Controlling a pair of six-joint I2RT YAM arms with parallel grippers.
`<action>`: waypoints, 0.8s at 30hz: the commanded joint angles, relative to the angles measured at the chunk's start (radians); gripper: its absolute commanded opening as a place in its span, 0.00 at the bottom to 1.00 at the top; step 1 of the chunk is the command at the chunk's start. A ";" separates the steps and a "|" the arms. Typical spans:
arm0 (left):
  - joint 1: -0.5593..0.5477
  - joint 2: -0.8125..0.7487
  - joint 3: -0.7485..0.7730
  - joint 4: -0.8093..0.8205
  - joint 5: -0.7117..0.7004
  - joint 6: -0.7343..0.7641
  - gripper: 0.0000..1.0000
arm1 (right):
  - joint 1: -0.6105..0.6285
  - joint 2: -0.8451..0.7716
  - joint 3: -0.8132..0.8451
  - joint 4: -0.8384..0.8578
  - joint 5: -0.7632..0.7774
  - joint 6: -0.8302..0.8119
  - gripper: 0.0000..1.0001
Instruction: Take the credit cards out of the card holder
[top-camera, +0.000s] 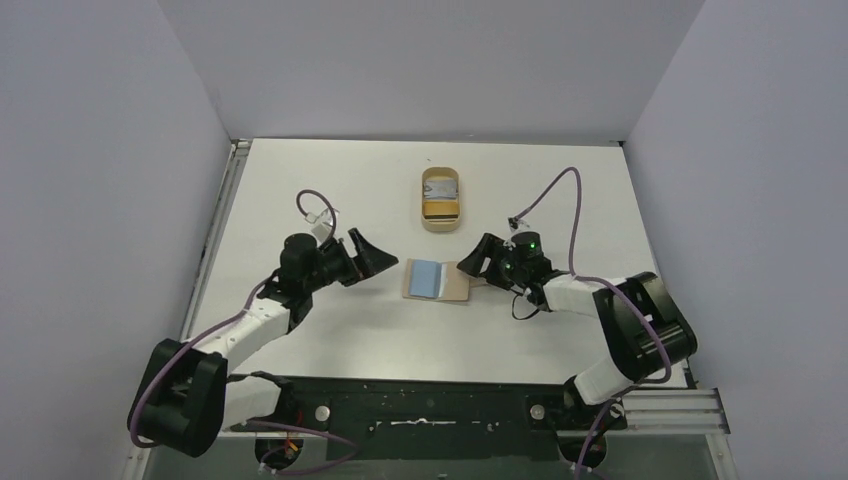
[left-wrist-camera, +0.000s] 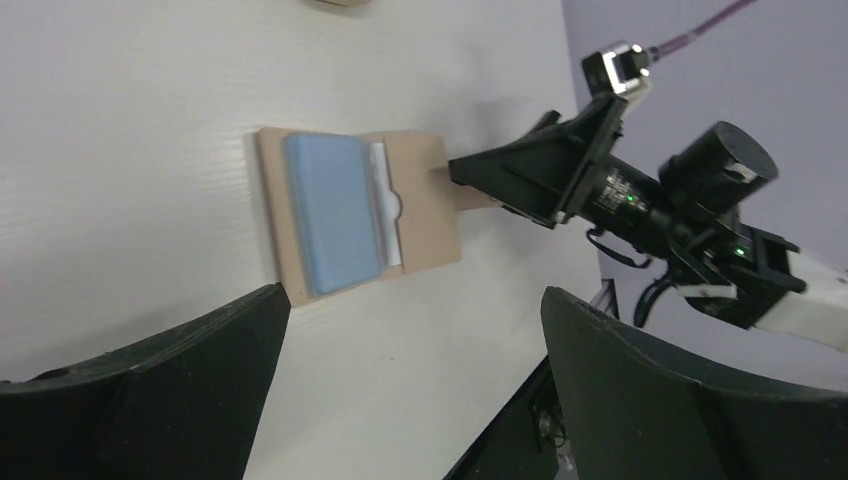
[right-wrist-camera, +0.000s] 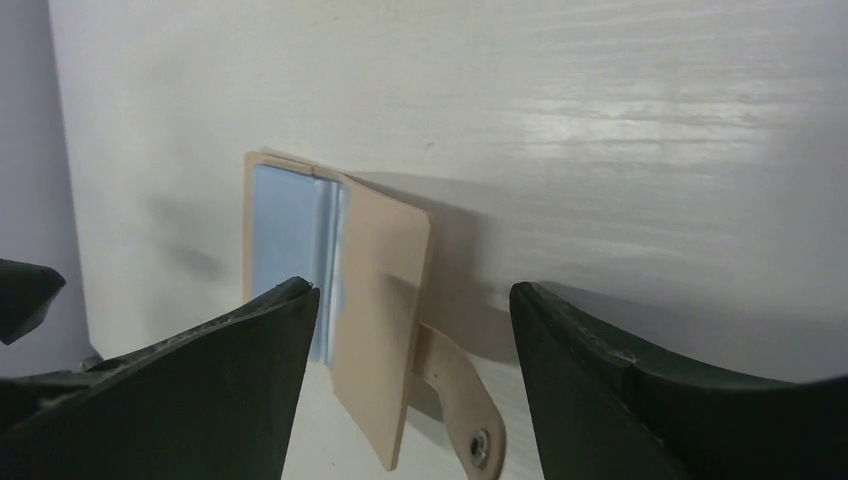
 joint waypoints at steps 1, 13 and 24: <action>-0.011 0.099 -0.023 0.490 0.261 -0.102 0.97 | -0.003 0.097 -0.026 0.207 -0.099 0.045 0.72; 0.015 0.473 0.041 1.095 0.464 -0.392 0.97 | -0.003 0.174 -0.072 0.332 -0.182 0.075 0.45; -0.039 0.383 0.209 0.049 0.184 0.164 0.97 | -0.023 0.192 -0.075 0.465 -0.288 0.074 0.00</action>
